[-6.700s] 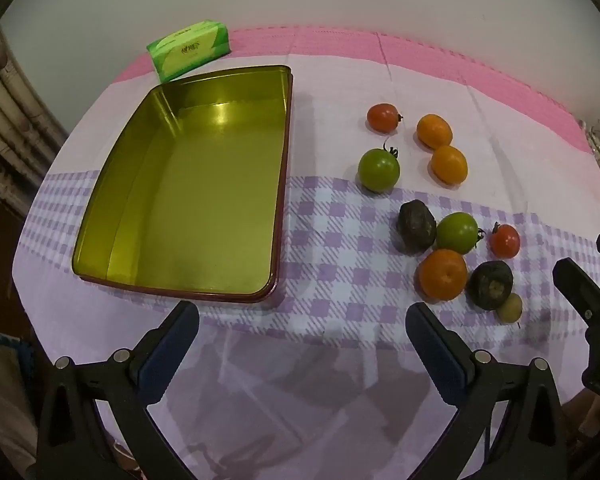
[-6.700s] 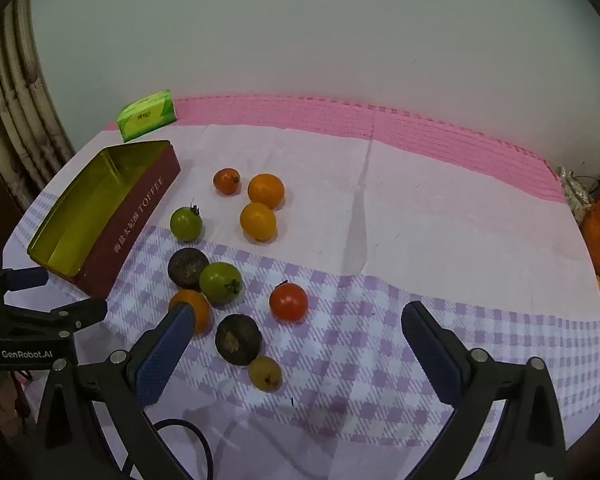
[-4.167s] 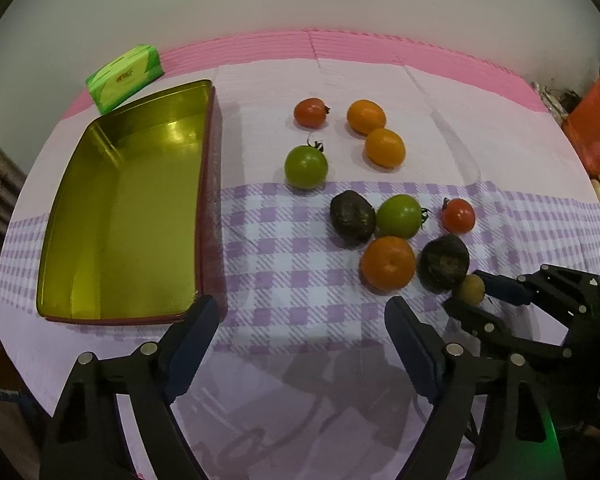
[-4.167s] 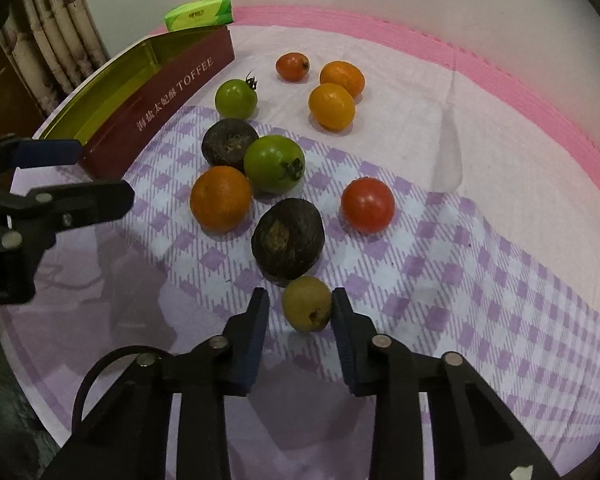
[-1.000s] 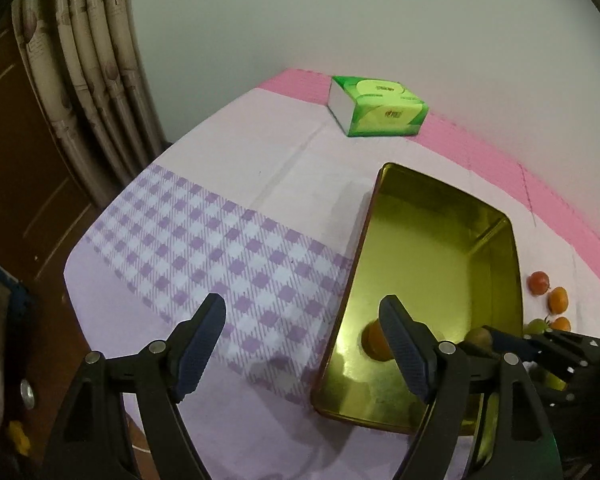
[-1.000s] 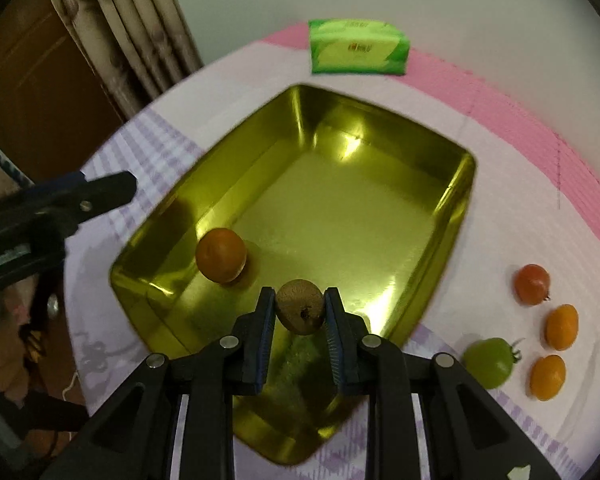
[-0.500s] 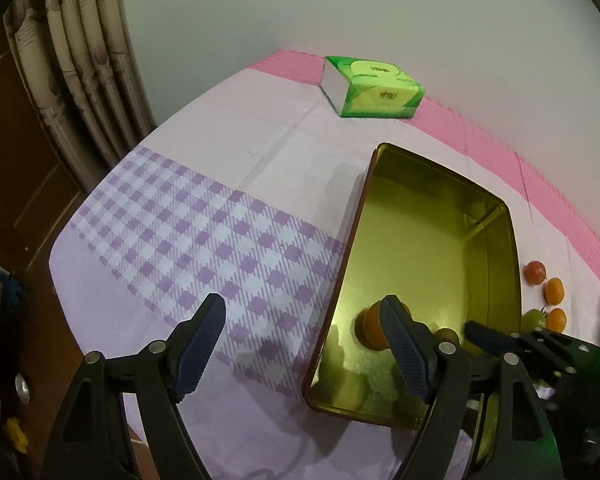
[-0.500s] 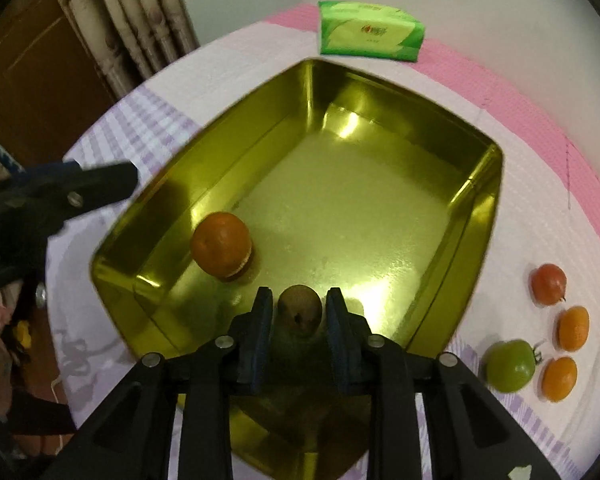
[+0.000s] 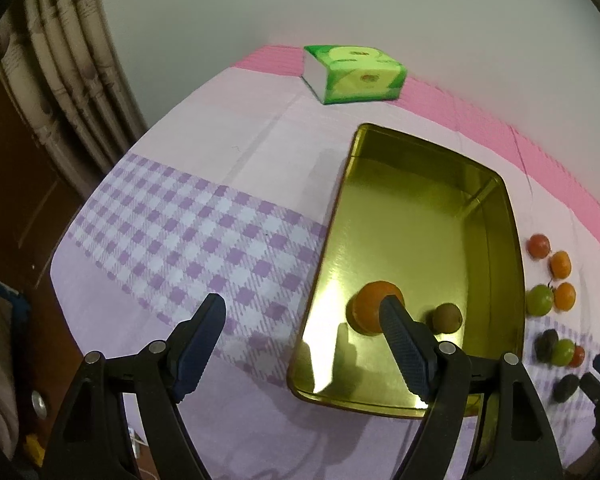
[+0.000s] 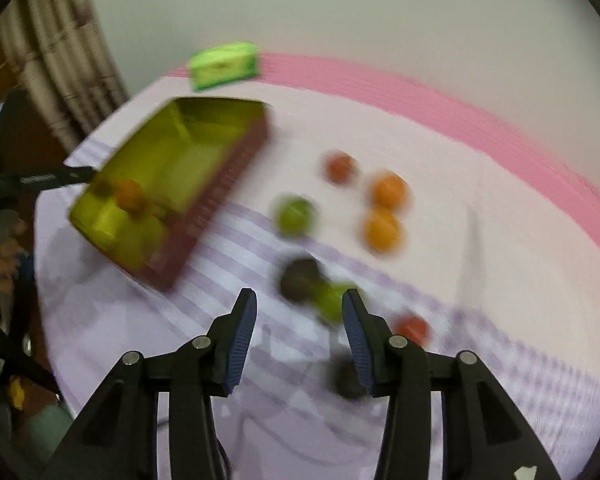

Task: Organize fruits
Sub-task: 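Grasp a dark brown round fruit with the right tool, then grasp the other dark brown fruit with the left tool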

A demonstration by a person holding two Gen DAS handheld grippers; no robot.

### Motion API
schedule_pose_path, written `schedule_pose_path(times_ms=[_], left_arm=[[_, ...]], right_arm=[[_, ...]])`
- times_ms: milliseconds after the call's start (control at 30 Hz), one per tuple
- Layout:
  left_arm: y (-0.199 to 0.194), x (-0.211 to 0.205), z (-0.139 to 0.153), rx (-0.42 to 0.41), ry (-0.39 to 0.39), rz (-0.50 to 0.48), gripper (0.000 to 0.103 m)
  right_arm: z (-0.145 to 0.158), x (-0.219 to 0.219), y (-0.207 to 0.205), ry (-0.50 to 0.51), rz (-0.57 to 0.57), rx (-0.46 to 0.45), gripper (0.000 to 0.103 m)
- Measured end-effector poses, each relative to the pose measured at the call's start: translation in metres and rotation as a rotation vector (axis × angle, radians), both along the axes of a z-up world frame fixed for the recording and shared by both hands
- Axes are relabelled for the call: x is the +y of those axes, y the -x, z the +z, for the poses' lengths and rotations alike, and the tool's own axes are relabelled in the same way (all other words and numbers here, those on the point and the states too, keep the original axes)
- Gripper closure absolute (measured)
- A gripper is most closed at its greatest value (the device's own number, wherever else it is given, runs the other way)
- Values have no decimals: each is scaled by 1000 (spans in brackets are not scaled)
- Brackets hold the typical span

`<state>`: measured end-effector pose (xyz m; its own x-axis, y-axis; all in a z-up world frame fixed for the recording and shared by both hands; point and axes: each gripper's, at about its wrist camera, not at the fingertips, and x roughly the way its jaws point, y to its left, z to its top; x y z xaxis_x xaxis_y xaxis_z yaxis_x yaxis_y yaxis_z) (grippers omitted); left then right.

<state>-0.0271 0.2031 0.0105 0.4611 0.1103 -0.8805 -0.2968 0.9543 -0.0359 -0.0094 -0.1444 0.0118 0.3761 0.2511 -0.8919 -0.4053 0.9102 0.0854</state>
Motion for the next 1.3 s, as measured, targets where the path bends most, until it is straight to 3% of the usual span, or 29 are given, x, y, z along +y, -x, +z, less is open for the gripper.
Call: schedule_pose_path(times_ms=[200,367,567,700,833,1200,1300], left_arm=[[0,-27,0,-5,-14,-100,24],[5,-55,2,-12,-49,-147,24],[10,-101,8,-8,-73,-284,24],[11,-135,14,-14,-54,-378,24],[8,-167,11,-10,-2,-436,24],[-6,-237,-22,92,6,-586,24],[-10,-246,-29,94,10,-597,24]], right_arm=[[-33,-35,13,1,-62,60,60],[-47,-30,13,-1,-63,65,59],[-60,-28,9,3,-62,66,58],[-61,-24,8,3,-57,37,66],[-60,-26,10,19,-53,29,67],[-60,-102,5,7,-213,69,67],[-61,-102,5,20,-202,56,67]])
